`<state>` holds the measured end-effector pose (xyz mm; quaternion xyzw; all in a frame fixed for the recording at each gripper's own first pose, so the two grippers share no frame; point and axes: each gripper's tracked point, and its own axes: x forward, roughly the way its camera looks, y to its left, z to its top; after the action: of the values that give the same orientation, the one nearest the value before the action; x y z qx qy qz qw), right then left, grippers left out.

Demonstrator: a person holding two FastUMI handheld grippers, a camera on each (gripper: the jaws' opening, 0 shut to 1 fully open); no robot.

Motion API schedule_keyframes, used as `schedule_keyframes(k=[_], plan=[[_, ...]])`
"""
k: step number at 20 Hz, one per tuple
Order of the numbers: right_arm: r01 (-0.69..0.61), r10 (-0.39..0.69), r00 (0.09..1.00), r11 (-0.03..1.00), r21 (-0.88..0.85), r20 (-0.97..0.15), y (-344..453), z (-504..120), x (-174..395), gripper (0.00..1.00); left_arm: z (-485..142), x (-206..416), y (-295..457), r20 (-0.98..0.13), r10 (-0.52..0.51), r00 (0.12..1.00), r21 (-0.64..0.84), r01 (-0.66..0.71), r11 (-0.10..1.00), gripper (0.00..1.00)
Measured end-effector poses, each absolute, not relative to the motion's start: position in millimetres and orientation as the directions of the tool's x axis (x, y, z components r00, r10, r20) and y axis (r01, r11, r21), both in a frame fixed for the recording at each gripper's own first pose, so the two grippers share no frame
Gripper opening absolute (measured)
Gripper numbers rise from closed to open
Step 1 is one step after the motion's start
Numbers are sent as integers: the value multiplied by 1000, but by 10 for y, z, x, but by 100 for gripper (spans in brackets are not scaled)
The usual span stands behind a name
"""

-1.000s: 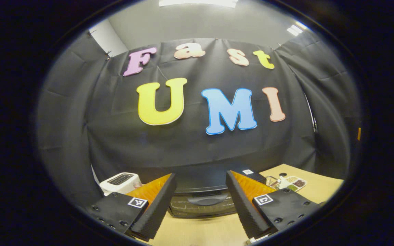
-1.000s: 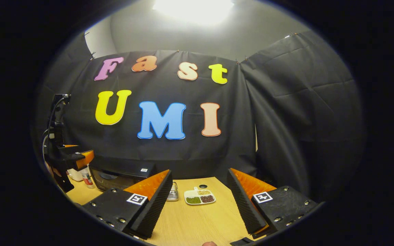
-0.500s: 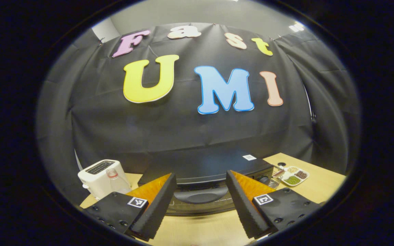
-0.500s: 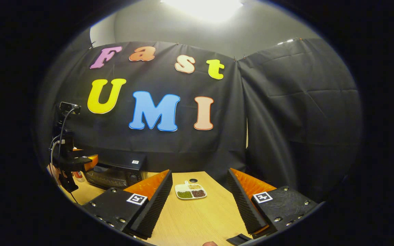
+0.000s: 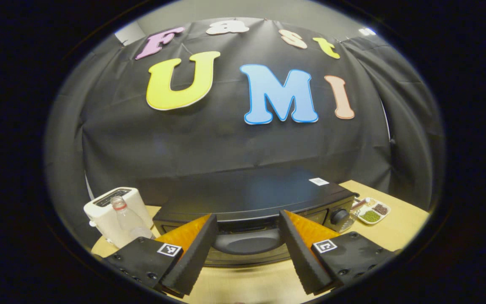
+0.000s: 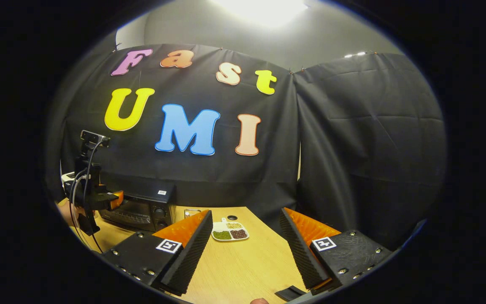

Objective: Open the electric oven with the left hand, put the food in, and close the electric oven.

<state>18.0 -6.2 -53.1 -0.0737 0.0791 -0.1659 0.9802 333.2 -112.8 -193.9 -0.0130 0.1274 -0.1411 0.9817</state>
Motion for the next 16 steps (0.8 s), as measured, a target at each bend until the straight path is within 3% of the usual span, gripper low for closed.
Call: schedule_keyframes(k=[4, 6, 8, 9, 13, 15, 16], plan=[[315, -340, 931, 932, -177, -132, -57, -543, 202, 96, -2016, 3395, -1137, -253, -276, 927, -70, 267, 961, 100], [312, -338, 931, 933, -180, -136, -57, -549, 193, 96, -2010, 3420, -1121, -246, -271, 930, -67, 263, 963, 93], [308, -334, 933, 934, -179, -138, -52, -560, 206, 96, -2025, 3407, -1116, -245, -270, 931, -82, 258, 963, 98], [306, -331, 933, 935, -178, -139, -41, -555, 203, 96, -2032, 3391, -1113, -243, -271, 932, -92, 255, 962, 91], [290, -313, 940, 942, -167, -136, -41, -537, 194, 97, -2049, 3243, -1099, -245, -270, 931, -85, 257, 963, 91], [284, -307, 942, 944, -166, -137, -72, -547, 198, 96, -2070, 3124, -1082, -244, -270, 931, -89, 255, 963, 100], [282, -305, 942, 945, -163, -138, -92, -551, 194, 96, -2074, 3064, -1076, -246, -269, 931, -86, 256, 963, 100]])
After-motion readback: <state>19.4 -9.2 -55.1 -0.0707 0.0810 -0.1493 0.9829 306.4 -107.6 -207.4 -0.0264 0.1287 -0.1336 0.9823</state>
